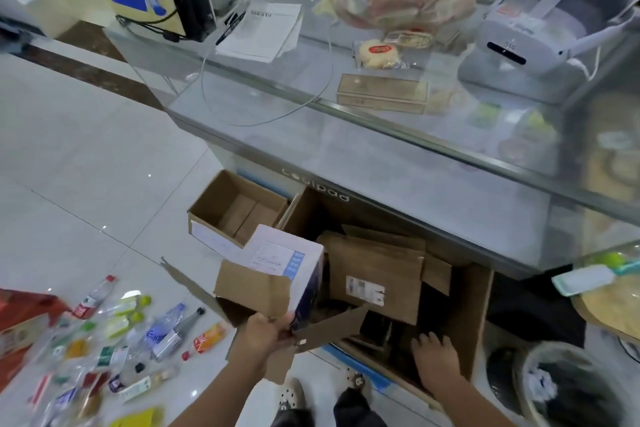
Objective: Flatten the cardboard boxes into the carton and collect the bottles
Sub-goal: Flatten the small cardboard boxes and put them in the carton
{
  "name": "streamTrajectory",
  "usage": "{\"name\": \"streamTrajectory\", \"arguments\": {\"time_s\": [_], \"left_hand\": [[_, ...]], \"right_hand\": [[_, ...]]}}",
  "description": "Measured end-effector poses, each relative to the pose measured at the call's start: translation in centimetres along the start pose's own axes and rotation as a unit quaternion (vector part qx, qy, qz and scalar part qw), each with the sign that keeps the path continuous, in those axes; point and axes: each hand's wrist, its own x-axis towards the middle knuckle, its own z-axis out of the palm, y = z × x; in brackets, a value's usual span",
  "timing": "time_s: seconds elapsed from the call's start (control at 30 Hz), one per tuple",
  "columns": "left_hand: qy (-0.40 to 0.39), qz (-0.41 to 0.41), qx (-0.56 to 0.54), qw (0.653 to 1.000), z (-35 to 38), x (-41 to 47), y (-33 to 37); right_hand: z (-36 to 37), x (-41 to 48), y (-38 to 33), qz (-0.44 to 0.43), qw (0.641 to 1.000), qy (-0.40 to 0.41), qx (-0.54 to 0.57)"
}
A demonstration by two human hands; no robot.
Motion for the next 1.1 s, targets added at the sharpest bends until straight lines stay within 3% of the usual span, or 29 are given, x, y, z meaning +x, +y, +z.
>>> {"name": "streamTrajectory", "arguments": {"time_s": [0.07, 0.17, 0.33, 0.4, 0.57, 0.73, 0.77, 0.83, 0.9, 1.0, 1.1], "left_hand": [[-0.031, 0.015, 0.042, 0.999, 0.4, 0.3, 0.0], [-0.105, 0.061, 0.148, 0.981, 0.8, 1.0, 0.8], [-0.281, 0.06, 0.278, 0.917, 2.7, 2.1, 4.2], [-0.327, 0.051, 0.257, 0.908, 3.5, 2.6, 5.6], [-0.389, 0.0, 0.236, 0.89, 4.0, 3.6, 6.1], [-0.421, -0.091, 0.167, 0.887, 2.4, 5.0, 3.6], [-0.419, -0.101, 0.163, 0.887, 2.2, 5.2, 2.9], [-0.411, -0.106, 0.156, 0.892, 1.9, 5.5, 1.2], [-0.366, -0.11, 0.139, 0.913, 2.0, 5.8, -0.3], [-0.219, -0.104, 0.056, 0.969, 2.7, 6.4, -2.7], [-0.114, -0.084, -0.044, 0.989, 4.1, 6.9, -3.0]], "right_hand": [[0.4, 0.3, -1.2, -0.01, 0.998, 0.014, 0.066], [0.5, 1.5, -2.6, -0.001, 0.967, 0.019, 0.255], [-1.3, 2.0, -2.4, -0.037, 0.833, 0.118, 0.539], [-2.4, 1.8, -0.8, -0.039, 0.793, 0.125, 0.596], [-4.7, 1.3, 2.9, 0.044, 0.862, 0.102, 0.495], [-6.2, 2.6, 5.0, -0.054, 0.946, -0.015, 0.32], [-6.1, 2.7, 4.9, -0.081, 0.944, -0.059, 0.313], [-5.4, 2.8, 4.0, -0.147, 0.901, -0.129, 0.386], [-4.5, 2.4, 2.4, -0.145, 0.876, -0.118, 0.444], [-3.6, 2.1, -0.7, -0.06, 0.912, -0.061, 0.401], [-4.2, 2.3, -3.4, 0.042, 0.944, -0.019, 0.327]]}}
